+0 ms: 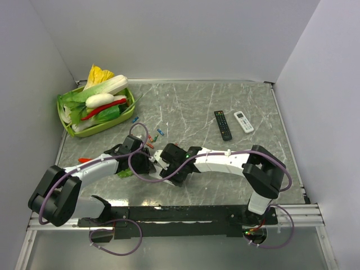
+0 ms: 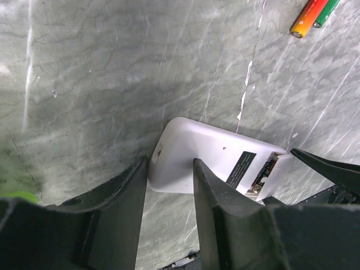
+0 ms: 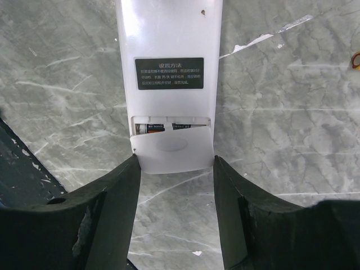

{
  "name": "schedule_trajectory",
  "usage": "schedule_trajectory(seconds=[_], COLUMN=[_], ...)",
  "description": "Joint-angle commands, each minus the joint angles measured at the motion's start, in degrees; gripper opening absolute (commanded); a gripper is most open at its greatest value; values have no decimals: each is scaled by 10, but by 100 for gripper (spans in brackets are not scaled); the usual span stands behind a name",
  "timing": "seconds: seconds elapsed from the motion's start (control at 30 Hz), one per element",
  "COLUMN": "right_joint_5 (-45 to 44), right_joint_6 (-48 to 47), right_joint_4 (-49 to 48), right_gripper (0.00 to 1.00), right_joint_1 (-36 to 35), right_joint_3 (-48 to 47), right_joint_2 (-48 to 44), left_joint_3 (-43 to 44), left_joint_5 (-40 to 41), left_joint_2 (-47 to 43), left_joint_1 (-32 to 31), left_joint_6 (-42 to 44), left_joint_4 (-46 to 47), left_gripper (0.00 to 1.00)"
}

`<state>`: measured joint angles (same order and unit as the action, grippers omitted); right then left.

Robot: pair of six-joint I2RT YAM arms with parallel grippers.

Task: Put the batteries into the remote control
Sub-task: Load the battery cover into the remote control.

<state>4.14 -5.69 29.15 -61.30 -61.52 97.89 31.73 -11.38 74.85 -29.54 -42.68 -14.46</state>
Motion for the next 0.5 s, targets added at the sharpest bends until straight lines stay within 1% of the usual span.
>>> schedule_trajectory(seconds=[0.0, 0.2, 0.3, 0.47], right_joint_5=[11, 12, 13, 17], right_joint_6=[-15, -23, -23, -15], right_joint_4=[1, 13, 15, 28], right_gripper=[42, 42, 45, 48], right_joint_1=[3, 4, 3, 4], right_joint_3=[-26, -32, -36, -44], right_joint_2=[22, 24, 27, 30], left_joint_3=[-5, -4, -3, -3], left_joint_5=[-6, -5, -4, -3], left_joint_2=[6, 5, 3, -1], left_joint_1=[2, 3, 3, 4], left_joint_6=[6, 7, 8, 8], left_joint_4=[1, 0, -3, -8], left_gripper=[42, 42, 42, 42])
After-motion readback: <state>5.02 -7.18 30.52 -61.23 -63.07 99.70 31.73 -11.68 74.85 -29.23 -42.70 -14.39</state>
